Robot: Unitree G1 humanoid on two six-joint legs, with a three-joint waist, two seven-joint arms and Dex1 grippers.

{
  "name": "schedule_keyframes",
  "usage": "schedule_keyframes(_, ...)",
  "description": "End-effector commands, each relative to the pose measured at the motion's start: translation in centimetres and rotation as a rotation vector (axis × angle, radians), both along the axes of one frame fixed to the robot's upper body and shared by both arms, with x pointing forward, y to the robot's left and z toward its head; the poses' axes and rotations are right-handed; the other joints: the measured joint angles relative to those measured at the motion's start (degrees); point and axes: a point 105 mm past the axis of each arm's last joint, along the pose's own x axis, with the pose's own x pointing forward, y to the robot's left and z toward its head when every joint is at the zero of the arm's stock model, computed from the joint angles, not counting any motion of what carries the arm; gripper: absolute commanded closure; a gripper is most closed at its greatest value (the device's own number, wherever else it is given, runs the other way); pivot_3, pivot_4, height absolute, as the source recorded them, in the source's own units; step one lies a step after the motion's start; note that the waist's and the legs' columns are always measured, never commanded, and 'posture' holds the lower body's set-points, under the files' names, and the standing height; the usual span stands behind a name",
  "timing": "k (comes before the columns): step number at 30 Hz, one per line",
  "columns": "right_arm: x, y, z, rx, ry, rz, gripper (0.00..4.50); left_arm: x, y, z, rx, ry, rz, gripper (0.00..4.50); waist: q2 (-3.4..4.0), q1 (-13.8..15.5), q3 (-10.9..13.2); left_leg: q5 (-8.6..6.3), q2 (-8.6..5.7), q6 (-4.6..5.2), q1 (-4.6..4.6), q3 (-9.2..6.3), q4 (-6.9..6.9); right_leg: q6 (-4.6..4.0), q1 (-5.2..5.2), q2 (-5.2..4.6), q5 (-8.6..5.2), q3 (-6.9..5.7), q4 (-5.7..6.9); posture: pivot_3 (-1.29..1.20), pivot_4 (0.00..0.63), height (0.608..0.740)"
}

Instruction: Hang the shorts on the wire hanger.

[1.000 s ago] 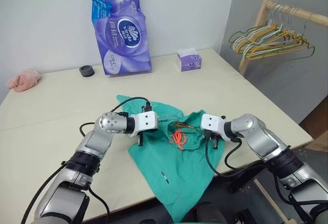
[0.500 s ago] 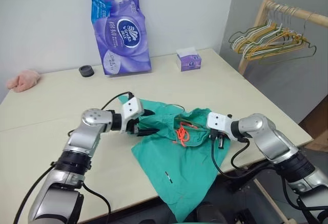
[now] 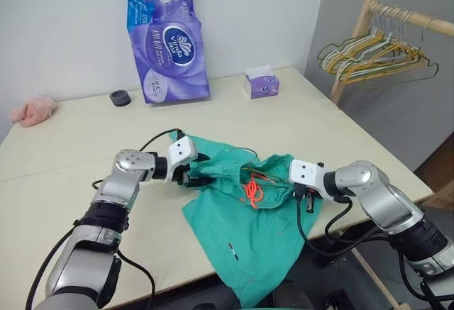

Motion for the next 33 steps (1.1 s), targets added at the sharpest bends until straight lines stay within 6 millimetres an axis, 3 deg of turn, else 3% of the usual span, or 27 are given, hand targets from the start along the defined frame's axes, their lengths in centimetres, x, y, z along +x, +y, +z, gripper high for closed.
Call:
schedule_keyframes(1,0.2,0.1,1.7,0.029,-0.047,0.008,4.5,1.1,-0.2,0.8,0.007,-0.071,0.01,1.2,0.0,0.0,0.0,0.0,-0.01,0.0,0.0,0.0,0.0,0.0,0.0,0.0,0.0,0.0,0.0,-0.25,0.0,0.74)
schedule_keyframes(9,-0.2,0.0,1.7,0.028,-0.041,0.008,4.5,2.0,-0.1,0.8,0.029,-0.142,0.02,3.4,0.0,0.0,0.0,0.0,-0.02,0.0,0.0,0.01,0.02,0.0,0.01,-0.01,0.0,0.01,-0.01,-0.25,0.0,0.74)
schedule_keyframes(15,-0.6,-0.4,1.6,0.021,-0.028,0.008,4.5,2.3,0.5,0.6,0.055,-0.18,0.028,4.47,0.0,0.0,0.0,0.0,-0.03,0.0,-0.01,0.01,0.02,0.0,0.01,-0.03,0.0,0.0,0.0,-0.25,0.0,0.74)
schedule_keyframes(22,-1.3,-1.4,1.4,-0.002,-0.01,0.008,4.5,3.0,1.4,0.6,0.079,-0.207,0.081,4.49,0.0,0.0,0.0,0.0,-0.03,0.01,-0.01,0.02,0.02,0.01,0.02,-0.03,0.0,0.0,-0.01,-0.25,0.0,0.74)
schedule_keyframes(29,-2.4,-4.0,1.1,-0.06,0.017,-0.018,4.5,4.3,2.6,1.0,0.086,-0.248,0.186,4.49,-0.02,0.1,0.0,0.0,-0.04,0.01,-0.01,0.02,0.03,0.02,0.04,-0.05,-0.01,-0.02,-0.02,-0.25,0.0,0.74)
schedule_keyframes(33,-2.4,-4.2,0.9,-0.029,0.018,-0.057,4.5,4.2,1.6,1.3,-0.072,-0.141,0.213,4.49,-0.01,0.0,0.0,0.0,-0.04,0.01,-0.01,0.02,0.02,0.02,0.05,-0.05,-0.01,-0.02,-0.02,-0.26,0.0,0.74)
